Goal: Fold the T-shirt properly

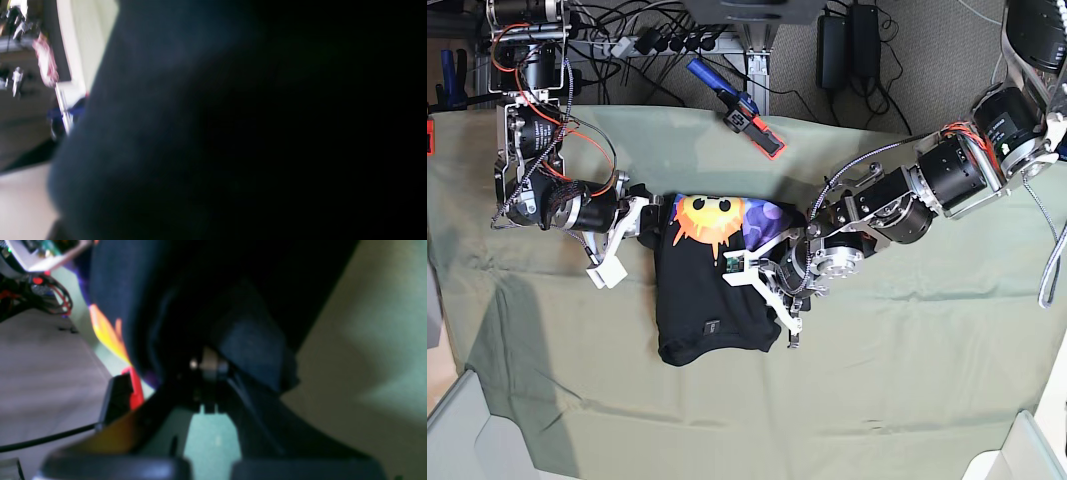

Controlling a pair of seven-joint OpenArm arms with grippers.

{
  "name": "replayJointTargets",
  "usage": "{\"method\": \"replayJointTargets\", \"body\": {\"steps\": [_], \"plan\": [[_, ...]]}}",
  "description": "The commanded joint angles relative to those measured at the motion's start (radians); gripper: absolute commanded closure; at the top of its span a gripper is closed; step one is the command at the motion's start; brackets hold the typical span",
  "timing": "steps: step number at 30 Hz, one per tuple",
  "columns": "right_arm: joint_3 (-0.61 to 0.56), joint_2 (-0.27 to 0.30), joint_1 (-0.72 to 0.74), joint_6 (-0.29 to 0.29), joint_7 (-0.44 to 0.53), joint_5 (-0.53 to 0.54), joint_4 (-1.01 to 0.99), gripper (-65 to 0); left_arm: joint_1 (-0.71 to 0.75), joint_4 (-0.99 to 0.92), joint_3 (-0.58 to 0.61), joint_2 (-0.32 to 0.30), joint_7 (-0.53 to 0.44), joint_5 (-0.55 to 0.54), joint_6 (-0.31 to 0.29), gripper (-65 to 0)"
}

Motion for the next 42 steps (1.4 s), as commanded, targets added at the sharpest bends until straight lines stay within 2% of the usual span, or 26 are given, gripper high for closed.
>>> {"method": "replayJointTargets", "body": {"steps": [1,6,11,14,19,26,33,42], "plan": [[0.015,0.014,0.020,0.082,0.013,0.023,0.020,0.0,-0.032,0.014,-0.009,-0.018,0.016,0.008,0.053,0.0],[0.066,0.052,0.020,0.082,0.012,0.024,0.021,0.0,-0.028,0.116,-0.009,-0.140,0.023,-0.012,0.140,0.0],[0.092,0.103,0.019,0.082,-0.008,0.027,0.022,0.0,-0.014,0.302,-0.010,-0.281,0.092,-0.024,0.190,0.0],[0.093,0.142,0.012,0.082,-0.043,0.055,0.025,0.0,0.034,0.452,-0.029,-0.378,0.110,-0.025,0.189,0.0],[0.098,0.223,-0.072,0.082,-0.047,0.078,0.105,0.0,0.179,0.698,-0.110,-0.536,0.134,-0.031,0.189,0.0],[0.181,0.290,-0.256,0.082,-0.048,0.079,0.222,0.0,0.415,0.915,-0.260,-0.702,0.164,-0.052,0.184,0.0],[0.348,0.312,-0.449,0.082,-0.052,0.095,0.314,0.0,0.641,1.023,-0.353,-0.793,0.192,-0.072,0.163,0.0],[0.564,0.316,-0.686,0.082,-0.074,0.165,0.347,0.0,0.892,1.040,-0.356,-0.812,0.214,-0.071,0.123,0.0]]}}
